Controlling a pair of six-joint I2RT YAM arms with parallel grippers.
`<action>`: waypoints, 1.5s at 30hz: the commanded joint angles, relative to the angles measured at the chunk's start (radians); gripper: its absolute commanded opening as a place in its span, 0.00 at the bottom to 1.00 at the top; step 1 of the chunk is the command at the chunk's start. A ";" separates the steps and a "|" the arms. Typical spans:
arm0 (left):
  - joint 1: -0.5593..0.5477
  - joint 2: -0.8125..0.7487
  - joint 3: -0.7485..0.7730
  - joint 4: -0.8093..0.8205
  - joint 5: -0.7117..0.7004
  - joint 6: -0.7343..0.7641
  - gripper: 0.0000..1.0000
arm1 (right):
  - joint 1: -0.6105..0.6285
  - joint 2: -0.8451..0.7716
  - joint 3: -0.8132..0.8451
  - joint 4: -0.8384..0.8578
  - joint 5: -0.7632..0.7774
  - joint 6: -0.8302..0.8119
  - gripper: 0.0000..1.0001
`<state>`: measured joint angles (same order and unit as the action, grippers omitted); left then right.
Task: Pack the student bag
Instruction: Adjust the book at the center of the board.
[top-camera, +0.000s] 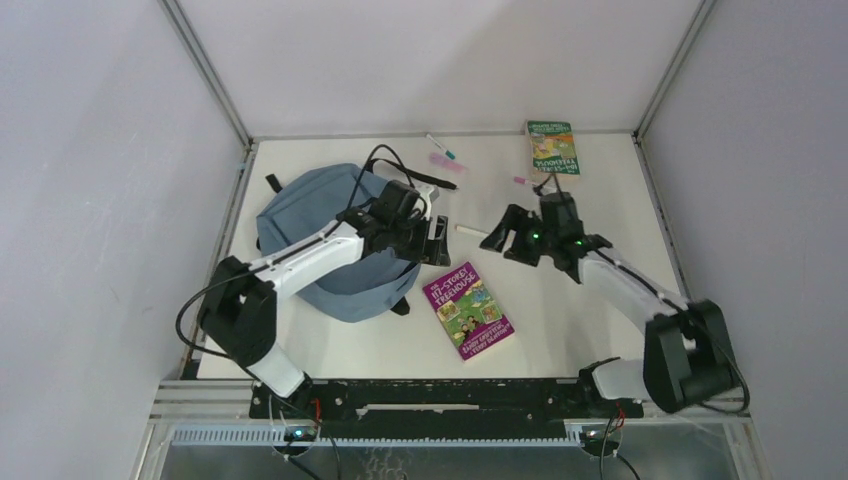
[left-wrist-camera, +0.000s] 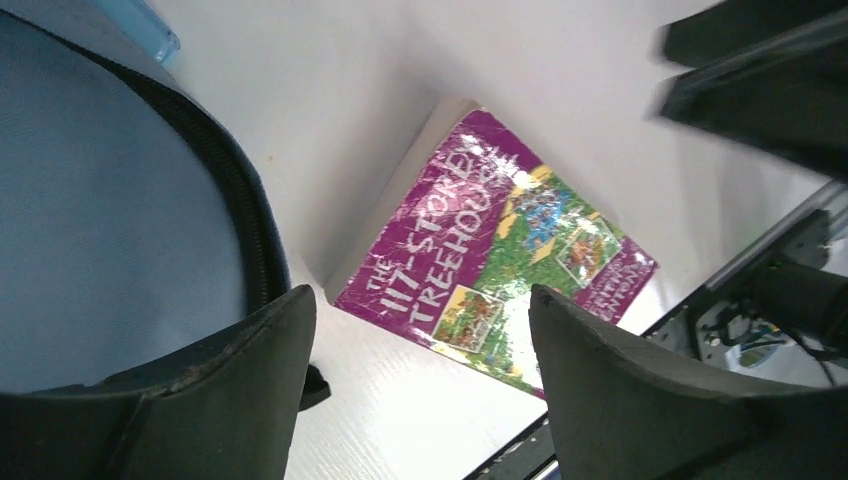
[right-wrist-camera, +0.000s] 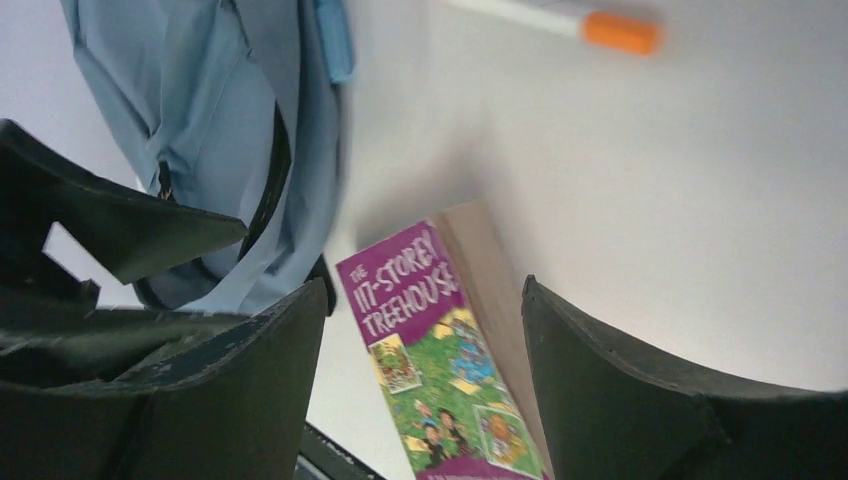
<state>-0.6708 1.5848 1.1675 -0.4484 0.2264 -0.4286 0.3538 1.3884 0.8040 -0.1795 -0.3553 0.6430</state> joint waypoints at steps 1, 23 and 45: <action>0.005 0.083 0.100 -0.065 -0.001 0.103 0.82 | -0.074 -0.187 -0.071 -0.159 0.085 -0.099 0.80; -0.044 0.385 0.232 -0.160 0.110 0.138 0.82 | 0.109 -0.796 -0.628 -0.247 0.001 0.382 0.79; -0.164 0.331 0.261 -0.127 0.124 0.044 0.81 | -0.381 -0.440 -0.405 -0.116 -0.075 0.093 0.75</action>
<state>-0.8326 1.9961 1.4010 -0.5838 0.3622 -0.3420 0.0345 0.9127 0.3229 -0.2806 -0.4236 0.8928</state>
